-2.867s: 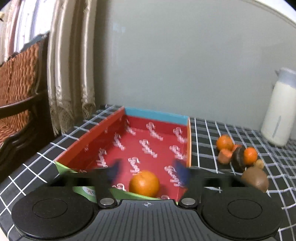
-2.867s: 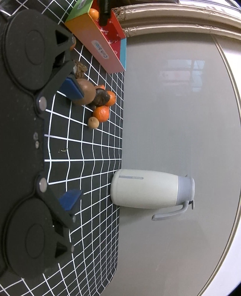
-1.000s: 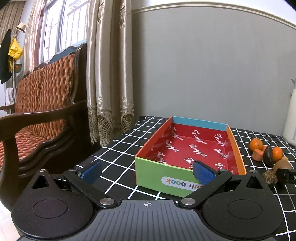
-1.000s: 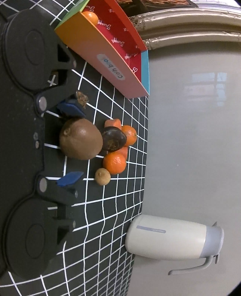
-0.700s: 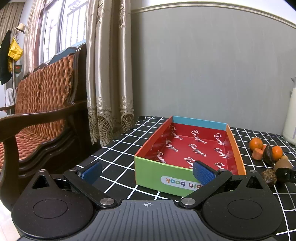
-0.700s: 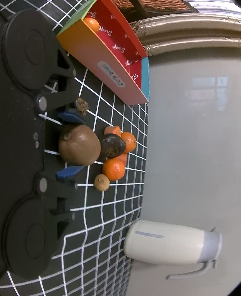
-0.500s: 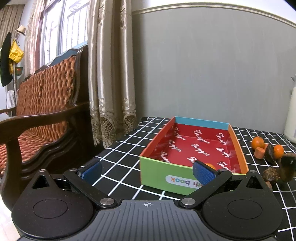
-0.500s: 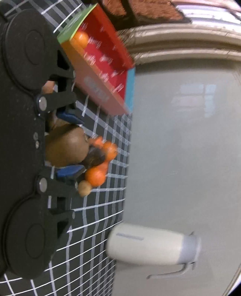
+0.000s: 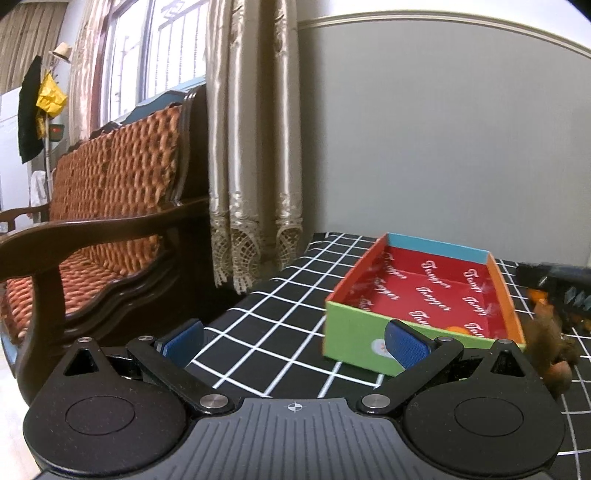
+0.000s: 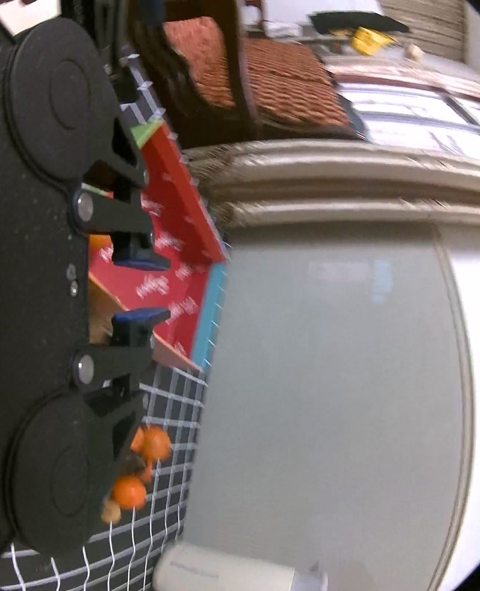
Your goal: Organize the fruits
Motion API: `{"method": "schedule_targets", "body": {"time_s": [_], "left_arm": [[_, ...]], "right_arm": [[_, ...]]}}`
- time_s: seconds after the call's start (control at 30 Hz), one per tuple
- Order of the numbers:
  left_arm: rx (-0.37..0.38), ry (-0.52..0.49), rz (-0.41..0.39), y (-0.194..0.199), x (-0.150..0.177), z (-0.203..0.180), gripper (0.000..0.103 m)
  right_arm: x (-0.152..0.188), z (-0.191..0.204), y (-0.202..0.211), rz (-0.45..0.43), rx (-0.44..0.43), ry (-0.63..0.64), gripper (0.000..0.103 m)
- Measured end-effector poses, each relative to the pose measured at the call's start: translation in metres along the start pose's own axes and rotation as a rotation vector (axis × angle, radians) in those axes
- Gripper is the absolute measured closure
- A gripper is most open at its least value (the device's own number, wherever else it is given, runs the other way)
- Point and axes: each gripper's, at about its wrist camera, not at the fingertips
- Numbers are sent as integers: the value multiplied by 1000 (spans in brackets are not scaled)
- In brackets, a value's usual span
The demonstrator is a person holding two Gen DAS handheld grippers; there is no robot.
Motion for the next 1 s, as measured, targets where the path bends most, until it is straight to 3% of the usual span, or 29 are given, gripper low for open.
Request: {"method": "schedule_targets", "body": {"time_s": [0.07,0.13,0.17,0.2,0.23,0.37,0.5,0.57,0.63,0.7,0.87,0.93,1.0], "left_arm": [[-6,-4,3,-2,1,5,0],[-13,-4,-2,-3,1,11,0],[-19,-7,-1,-5,2,15,0],[-24,-3,2,-7,2,19,0],[-30,10,6,-9,1,24,0],[-40,85,28,-14,0,41,0],[-19,107,20,-15,-1,40,0],[-8,91,12,-13,-2,33,0],[1,89,6,-9,-2,27,0],[13,82,1,-5,-3,20,0],[21,58,-17,5,-3,8,0],[26,58,-17,6,-3,6,0],[27,53,-18,7,-3,4,0]], "right_arm": [[6,0,-15,79,-4,-4,86],[10,6,-4,63,28,72,76],[11,6,9,34,37,103,59],[13,0,22,19,53,113,30],[15,-9,31,35,73,98,19],[15,-49,70,67,81,-20,19],[29,-34,97,86,5,-9,20],[42,-19,89,157,-52,14,24],[55,-3,77,218,9,103,27],[58,-1,67,250,13,109,32],[52,-11,49,225,43,84,36],[51,-13,42,222,20,70,50],[48,-8,44,201,18,92,54]]}}
Point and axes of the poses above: each gripper's, at about its wrist camera, not at the fingertips, and y roughly against the way its jaws point, z to its left, x to its underside, and after that the axes turned 13 degrees about -x, right-handed
